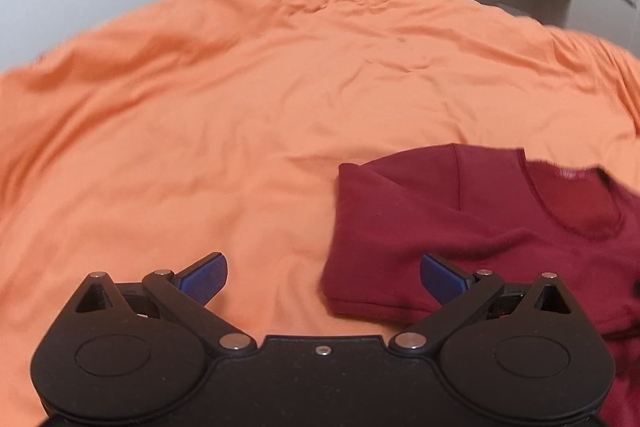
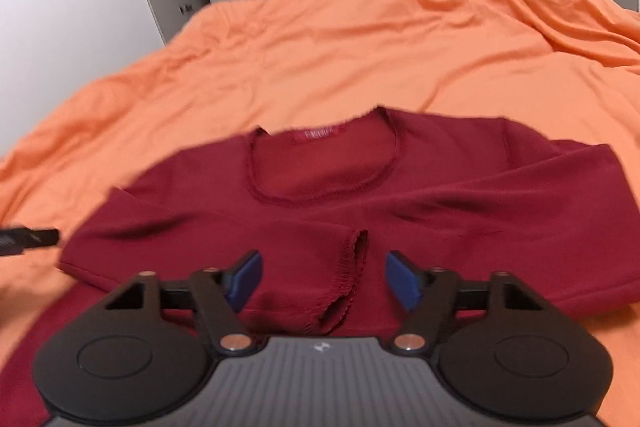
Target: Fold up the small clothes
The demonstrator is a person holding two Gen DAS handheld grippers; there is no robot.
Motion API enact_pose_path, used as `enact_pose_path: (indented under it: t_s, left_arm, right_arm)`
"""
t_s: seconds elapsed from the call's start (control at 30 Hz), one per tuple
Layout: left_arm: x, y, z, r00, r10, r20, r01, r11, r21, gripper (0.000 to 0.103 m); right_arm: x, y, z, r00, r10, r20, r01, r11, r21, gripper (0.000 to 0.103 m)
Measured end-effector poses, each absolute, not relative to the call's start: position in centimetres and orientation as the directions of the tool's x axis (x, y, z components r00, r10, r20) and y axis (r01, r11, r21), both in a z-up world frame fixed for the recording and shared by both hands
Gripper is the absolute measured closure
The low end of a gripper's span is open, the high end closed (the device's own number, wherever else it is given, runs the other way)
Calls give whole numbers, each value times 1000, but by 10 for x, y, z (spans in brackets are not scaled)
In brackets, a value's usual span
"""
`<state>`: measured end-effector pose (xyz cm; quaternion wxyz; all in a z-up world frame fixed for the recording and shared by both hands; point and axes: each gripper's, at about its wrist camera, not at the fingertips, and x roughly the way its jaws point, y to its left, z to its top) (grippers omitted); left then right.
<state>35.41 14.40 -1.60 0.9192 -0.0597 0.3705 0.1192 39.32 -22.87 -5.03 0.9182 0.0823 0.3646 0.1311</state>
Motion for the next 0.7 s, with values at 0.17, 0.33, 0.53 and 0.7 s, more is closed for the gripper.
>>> enact_pose_path:
  t_s: [0.17,0.33,0.53,0.7]
  left_arm:
    - [360,161,-20,674,144,-725,-255,966,-46,1]
    - [359,172,-23,677,121,-726,-264,961,-87,1]
    - [361,154,-33,663,37,-748,-119,991,-57,1]
    - [369,121,-54,631,70,-773,-14,997,79,1]
  right_arm:
    - [403,-223,-70,688,273,-672,-156,960,230,75]
    - [398,-226,-62,741,276,-612,-172,959,225,93]
    - [403,-246,-21,800,318,-509,-157,929,335,93]
    - [417,-240,24,806,390,-445,-224,898,380,93]
